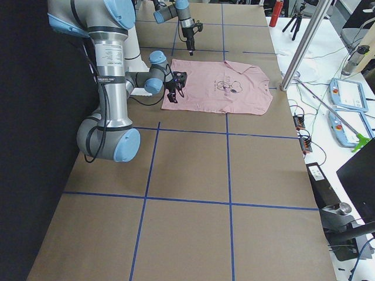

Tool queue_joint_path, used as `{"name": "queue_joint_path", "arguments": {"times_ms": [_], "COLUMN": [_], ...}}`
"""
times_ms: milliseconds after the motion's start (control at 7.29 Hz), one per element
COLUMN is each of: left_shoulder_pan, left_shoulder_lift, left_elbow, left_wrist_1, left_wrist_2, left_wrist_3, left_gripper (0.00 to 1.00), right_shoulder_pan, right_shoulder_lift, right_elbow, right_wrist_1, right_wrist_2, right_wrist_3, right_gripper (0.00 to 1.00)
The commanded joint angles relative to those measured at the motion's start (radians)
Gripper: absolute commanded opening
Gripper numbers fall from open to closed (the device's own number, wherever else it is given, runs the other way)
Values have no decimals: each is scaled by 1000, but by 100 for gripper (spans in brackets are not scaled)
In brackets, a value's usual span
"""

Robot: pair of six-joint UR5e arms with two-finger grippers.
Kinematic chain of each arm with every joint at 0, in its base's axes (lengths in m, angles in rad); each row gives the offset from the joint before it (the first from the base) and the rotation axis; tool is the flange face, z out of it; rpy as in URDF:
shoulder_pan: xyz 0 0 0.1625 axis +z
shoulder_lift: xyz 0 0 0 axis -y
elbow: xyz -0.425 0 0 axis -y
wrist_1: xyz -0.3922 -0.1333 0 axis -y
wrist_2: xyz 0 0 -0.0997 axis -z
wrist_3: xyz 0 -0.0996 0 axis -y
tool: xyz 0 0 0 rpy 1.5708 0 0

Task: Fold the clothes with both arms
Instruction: 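Lower both grippers to the shirt's hem corners nearest the robot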

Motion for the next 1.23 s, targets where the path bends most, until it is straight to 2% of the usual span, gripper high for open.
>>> {"name": "queue_joint_path", "arguments": {"times_ms": [0,274,548,823,1097], "left_shoulder_pan": [134,199,221,233,235], "left_shoulder_lift": [111,141,142,142,144], "left_elbow": [-16,-7,-5,-1,1], "left_wrist_1": [-3,-5,-3,-2,1], "left_wrist_2": [91,131,133,133,133], "left_wrist_3": [-146,-198,-198,-200,-200], "left_gripper": [80,75,75,55,55], "right_shoulder_pan": [-58,-61,-61,-61,-62], "right_shoulder_lift": [-9,-9,-9,-9,-9], "right_elbow": [8,8,8,8,8], "right_wrist_1": [-1,-1,-1,-1,-1], "right_wrist_2": [-57,-66,-71,-71,-72], "right_wrist_3": [35,37,37,37,37], "right_gripper": [99,99,99,99,99]}}
